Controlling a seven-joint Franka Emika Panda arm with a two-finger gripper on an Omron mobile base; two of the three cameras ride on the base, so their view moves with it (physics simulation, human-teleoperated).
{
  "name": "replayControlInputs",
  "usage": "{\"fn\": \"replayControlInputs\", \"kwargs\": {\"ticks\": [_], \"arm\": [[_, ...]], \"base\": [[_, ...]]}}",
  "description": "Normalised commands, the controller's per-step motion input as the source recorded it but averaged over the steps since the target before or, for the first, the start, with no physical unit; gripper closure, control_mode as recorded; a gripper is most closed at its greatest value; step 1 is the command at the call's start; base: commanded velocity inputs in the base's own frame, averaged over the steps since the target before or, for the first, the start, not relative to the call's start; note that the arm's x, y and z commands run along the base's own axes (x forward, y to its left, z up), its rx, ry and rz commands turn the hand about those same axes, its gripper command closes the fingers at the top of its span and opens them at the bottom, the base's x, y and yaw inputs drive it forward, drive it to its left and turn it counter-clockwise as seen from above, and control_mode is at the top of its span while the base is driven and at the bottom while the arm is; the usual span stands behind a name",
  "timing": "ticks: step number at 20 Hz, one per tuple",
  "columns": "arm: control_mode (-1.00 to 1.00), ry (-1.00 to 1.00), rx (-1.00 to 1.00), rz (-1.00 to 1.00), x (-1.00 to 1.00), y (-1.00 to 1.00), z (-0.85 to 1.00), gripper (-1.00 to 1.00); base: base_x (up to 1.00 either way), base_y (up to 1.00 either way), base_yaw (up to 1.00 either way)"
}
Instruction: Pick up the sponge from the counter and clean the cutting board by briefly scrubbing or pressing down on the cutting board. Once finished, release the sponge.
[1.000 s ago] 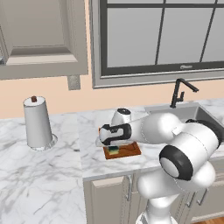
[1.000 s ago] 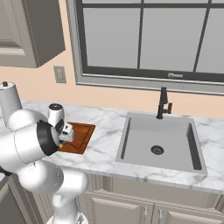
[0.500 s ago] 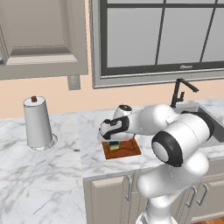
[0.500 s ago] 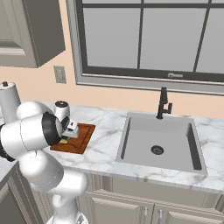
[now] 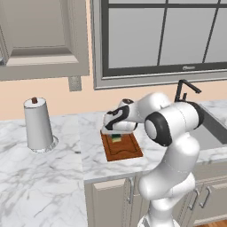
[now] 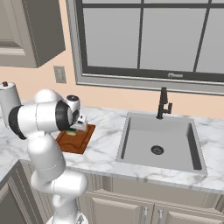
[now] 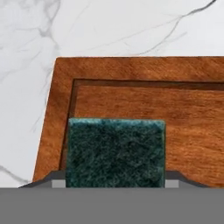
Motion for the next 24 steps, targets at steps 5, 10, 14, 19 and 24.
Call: {"fn": "replayControlInputs", "kwargs": {"ticks": [5,10,14,19,24], "arm": [[-1.00,0.00,0.00,0.01,0.60,0.00,-0.04,1.00],[-1.00,0.00,0.00,0.00,0.31,-0.16,-0.12,1.00],[-1.00,0.00,0.00,0.00,0.02,-0.61,-0.07,1.00],[-1.00,0.00,0.00,0.00,-0.14,-0.66,-0.17,1.00],[-1.00,0.00,0.00,0.00,-0.21,-0.39,-0.31,1.00]], "base": [[0.00,0.00,0.00],[0.00,0.00,0.00],[0.00,0.00,0.00],[0.00,0.00,0.00],[0.00,0.00,0.00]]}}
